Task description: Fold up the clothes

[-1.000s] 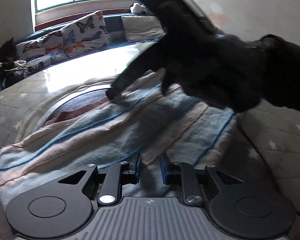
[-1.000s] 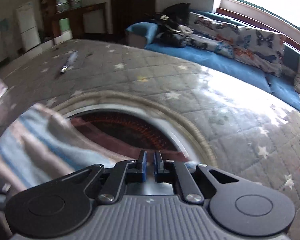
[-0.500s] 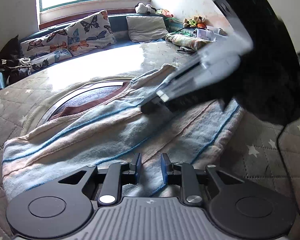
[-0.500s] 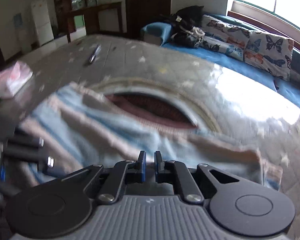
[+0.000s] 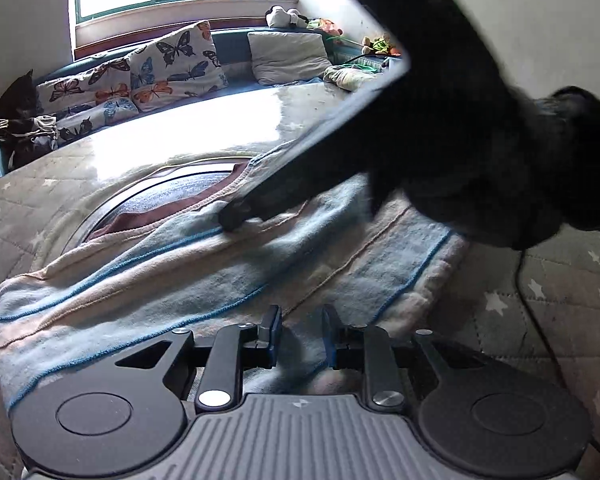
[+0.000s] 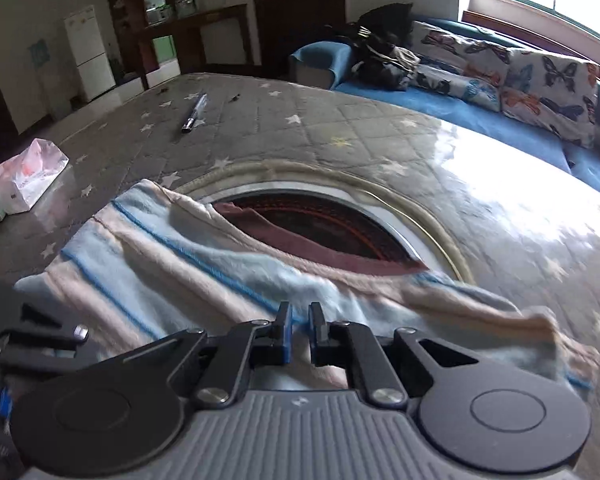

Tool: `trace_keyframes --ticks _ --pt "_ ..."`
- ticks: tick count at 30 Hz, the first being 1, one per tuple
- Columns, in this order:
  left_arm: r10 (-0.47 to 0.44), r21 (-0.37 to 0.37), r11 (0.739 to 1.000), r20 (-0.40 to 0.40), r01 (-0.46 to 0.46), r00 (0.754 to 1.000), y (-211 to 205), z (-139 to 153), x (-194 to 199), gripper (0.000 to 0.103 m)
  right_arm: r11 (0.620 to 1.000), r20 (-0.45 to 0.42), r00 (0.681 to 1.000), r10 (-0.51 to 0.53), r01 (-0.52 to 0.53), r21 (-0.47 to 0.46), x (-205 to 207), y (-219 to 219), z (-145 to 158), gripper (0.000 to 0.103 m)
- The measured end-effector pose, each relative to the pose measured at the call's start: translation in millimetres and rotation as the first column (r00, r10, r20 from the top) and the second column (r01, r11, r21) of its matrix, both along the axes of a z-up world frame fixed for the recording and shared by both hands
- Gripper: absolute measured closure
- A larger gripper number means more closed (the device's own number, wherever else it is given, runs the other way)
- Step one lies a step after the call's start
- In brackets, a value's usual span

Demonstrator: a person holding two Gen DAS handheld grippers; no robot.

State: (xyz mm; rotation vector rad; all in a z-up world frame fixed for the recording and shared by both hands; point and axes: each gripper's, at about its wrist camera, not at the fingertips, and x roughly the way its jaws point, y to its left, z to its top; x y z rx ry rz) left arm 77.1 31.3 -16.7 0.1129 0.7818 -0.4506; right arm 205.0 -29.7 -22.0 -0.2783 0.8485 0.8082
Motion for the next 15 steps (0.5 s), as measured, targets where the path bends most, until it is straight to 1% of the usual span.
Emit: trace_keyframes --ticks 3,5,8,10,13,15 --pt "-0.002 -0.013 1.000 -0.002 0.002 1.000 1.6 -0.6 0.7 0.079 1.000 0.000 1.000 -0.011 0.011 0.001 10.0 13.0 -4.7 0.096" --pt "0.000 -0.021 1.000 -0.002 0.000 1.000 2.9 -1.0 1.1 0.079 1.000 0.016 0.999 -0.028 0.028 -0.003 17.4 21.8 -7.5 0.097" --pt "0.006 -0.029 1.000 -0.005 -0.006 1.000 3.6 -0.4 2.1 0.078 0.999 0.024 0.998 -0.054 0.054 0.003 25.8 28.5 -3.7 0.097" --pt "0.015 -0.032 0.999 -0.006 -0.015 1.000 5.3 1.8 1.4 0.078 0.998 0.039 0.997 -0.065 0.065 -0.003 26.6 26.1 2.0 0.096" --pt "0.048 -0.037 0.998 0.021 -0.047 0.999 11.2 8.1 -8.6 0.075 0.997 0.051 0.996 -0.075 0.075 0.001 20.2 13.2 12.2 0.094" --pt "0.083 -0.053 0.995 0.037 -0.081 0.996 20.4 14.5 -8.6 0.069 0.997 0.068 0.995 -0.071 0.071 -0.007 10.1 2.4 16.4 0.092"
